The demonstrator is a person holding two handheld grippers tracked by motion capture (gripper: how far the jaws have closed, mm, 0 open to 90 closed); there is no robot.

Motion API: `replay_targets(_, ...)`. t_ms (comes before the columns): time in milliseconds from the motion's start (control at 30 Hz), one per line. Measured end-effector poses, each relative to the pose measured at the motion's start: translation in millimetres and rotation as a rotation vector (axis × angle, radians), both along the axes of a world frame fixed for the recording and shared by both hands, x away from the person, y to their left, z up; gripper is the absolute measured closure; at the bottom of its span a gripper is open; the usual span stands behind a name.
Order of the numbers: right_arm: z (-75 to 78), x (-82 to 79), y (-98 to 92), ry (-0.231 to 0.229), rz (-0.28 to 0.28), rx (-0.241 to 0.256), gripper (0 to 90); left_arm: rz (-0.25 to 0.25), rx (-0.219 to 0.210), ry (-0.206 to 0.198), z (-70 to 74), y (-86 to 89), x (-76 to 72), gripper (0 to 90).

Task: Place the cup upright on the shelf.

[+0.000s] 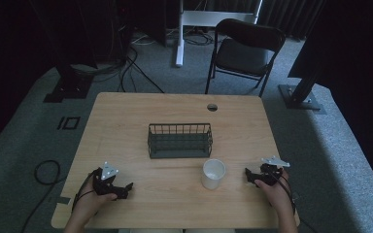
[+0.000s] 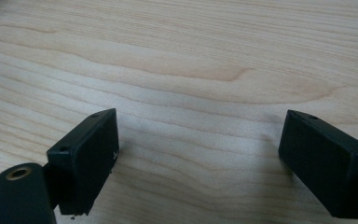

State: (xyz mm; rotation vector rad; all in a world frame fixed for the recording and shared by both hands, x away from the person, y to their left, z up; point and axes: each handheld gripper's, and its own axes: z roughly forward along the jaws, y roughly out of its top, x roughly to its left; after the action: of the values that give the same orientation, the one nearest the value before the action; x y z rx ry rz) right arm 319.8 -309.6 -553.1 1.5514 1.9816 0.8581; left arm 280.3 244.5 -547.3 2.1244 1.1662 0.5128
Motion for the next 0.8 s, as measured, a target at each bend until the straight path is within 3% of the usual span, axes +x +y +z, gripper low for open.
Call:
replay_targets(167, 0.0, 0.0, 0.0, 0.000, 0.000, 0.000, 11.7, -0.037, -0.004, -0.018, 3.5, -10.1, -0.3, 0.3)
replay_targets(267, 0.0, 0.0, 0.0, 0.000, 0.000, 0.000, 11.7, -0.079, -0.008, -0.013, 4.5, -17.9, -0.9, 0.3)
replay_targets(433, 0.0, 0.0, -0.1, 0.000, 0.000, 0.000, 11.7, -0.166, -0.034, -0.039, 8.3, -31.3, -2.1, 0.3)
replay_targets(600, 0.0, 0.0, -0.1, 0.000, 0.000, 0.000, 11.7, -0.216, -0.043, -0.041, 11.9, -43.5, -1.9, 1.0)
replay_targets(800, 0.0, 0.0, -0.1, 0.000, 0.000, 0.000, 11.6, -0.263, -0.043, -0.071, 16.9, -57.7, -2.1, 0.9)
